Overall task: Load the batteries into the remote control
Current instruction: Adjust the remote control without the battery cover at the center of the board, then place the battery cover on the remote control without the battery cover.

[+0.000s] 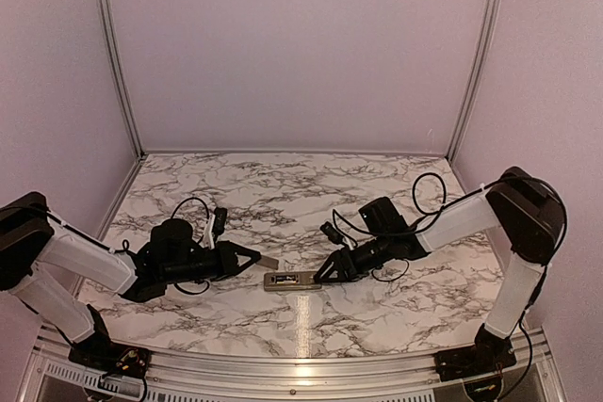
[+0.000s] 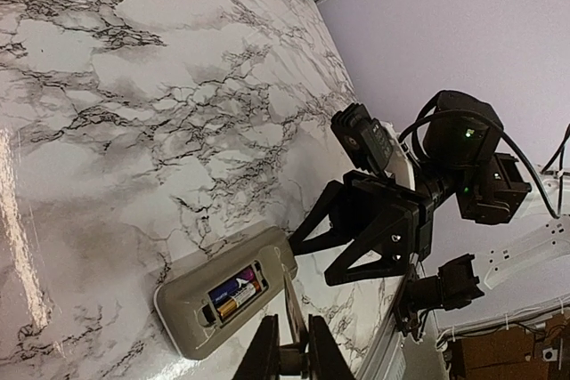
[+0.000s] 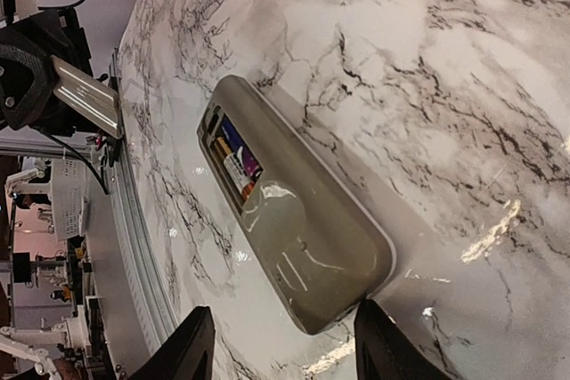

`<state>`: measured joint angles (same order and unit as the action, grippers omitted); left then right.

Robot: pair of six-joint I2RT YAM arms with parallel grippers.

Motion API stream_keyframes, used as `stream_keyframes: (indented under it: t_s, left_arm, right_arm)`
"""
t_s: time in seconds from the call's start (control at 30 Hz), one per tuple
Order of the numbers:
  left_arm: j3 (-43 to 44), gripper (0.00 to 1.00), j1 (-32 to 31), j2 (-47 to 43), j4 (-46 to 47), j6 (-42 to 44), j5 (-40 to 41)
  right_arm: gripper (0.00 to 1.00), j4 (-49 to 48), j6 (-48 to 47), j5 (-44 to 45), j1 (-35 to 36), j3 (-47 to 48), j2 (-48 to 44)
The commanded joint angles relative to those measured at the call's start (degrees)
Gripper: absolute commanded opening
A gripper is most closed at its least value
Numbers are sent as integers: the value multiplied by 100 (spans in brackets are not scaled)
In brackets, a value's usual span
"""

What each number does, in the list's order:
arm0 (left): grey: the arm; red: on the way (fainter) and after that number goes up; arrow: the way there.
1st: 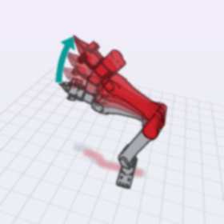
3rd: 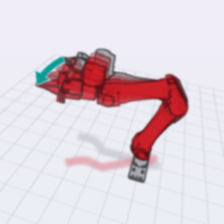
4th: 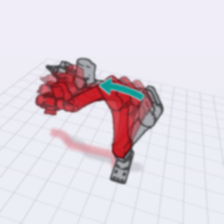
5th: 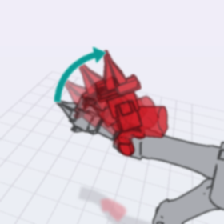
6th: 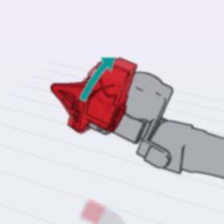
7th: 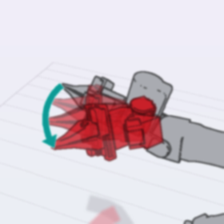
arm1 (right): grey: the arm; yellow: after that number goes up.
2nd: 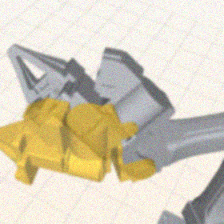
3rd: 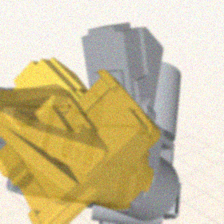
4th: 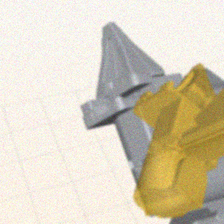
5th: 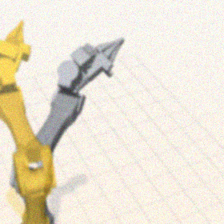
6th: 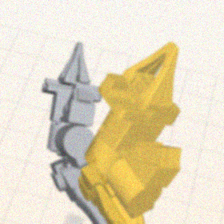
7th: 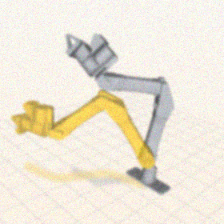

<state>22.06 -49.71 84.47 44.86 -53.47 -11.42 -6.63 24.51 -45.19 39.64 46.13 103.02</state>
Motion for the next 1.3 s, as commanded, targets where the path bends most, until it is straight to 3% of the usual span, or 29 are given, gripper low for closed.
stream_keyframes:
  t_s: [0.0,0.37,0.67,1.27]
  left_arm:
    - [-3,8,-69,235,503,-155,-157]
    - [252,8,-253,872,720,-289,-258]
    - [343,8,-385,1291,1142,-505,-45]
    - [651,9,-434,1503,586,-366,197]
  right_arm:
    - [51,-186,131,-128,104,-181,-141]
    - [50,-32,45,-158,123,-196,-266]
    - [56,-40,34,73,125,-94,-101]
    - [53,-111,77,-6,310,-34,-34]
